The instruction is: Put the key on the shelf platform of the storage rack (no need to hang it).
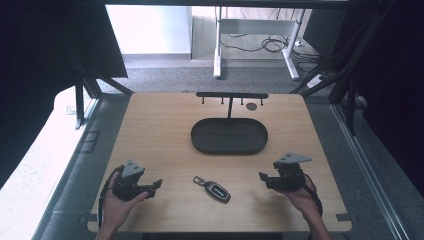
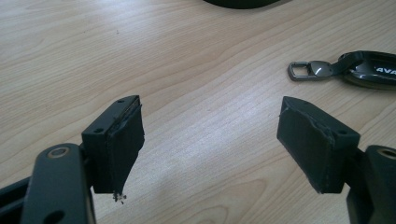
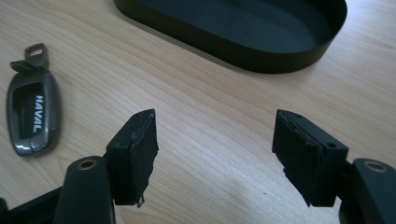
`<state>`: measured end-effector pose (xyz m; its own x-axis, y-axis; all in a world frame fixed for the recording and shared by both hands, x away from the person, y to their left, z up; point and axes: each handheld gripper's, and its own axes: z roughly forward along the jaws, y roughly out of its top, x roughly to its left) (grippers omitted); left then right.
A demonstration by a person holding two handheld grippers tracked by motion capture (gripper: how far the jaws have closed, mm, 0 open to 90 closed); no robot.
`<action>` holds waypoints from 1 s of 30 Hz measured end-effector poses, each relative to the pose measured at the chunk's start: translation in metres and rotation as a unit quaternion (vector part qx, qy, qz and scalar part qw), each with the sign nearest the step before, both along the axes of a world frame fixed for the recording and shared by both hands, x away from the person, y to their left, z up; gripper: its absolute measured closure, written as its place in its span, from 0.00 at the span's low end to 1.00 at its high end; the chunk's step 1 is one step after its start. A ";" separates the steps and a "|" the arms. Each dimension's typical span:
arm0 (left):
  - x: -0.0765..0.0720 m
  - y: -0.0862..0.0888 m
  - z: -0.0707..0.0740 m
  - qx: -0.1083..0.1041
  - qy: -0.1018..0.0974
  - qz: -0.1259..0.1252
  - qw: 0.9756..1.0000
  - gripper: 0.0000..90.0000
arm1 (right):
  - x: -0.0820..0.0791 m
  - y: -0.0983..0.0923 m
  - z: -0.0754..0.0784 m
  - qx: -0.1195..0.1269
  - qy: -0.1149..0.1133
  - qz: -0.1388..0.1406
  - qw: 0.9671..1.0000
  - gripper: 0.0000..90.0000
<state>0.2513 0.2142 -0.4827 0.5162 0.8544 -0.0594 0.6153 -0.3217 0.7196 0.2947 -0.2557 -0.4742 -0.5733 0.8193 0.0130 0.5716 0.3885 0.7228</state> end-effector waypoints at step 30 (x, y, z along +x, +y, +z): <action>0.001 -0.004 -0.003 0.005 0.009 -0.009 1.000 0.26 | 0.018 0.052 0.062 -0.048 0.052 0.115 0.991 0.45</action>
<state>0.2521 0.2101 -0.4858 0.5304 0.8456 -0.0606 0.6224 -0.3399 0.7050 0.3124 -0.2040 -0.4123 -0.7445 0.6676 0.0094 0.5291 0.5813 0.6181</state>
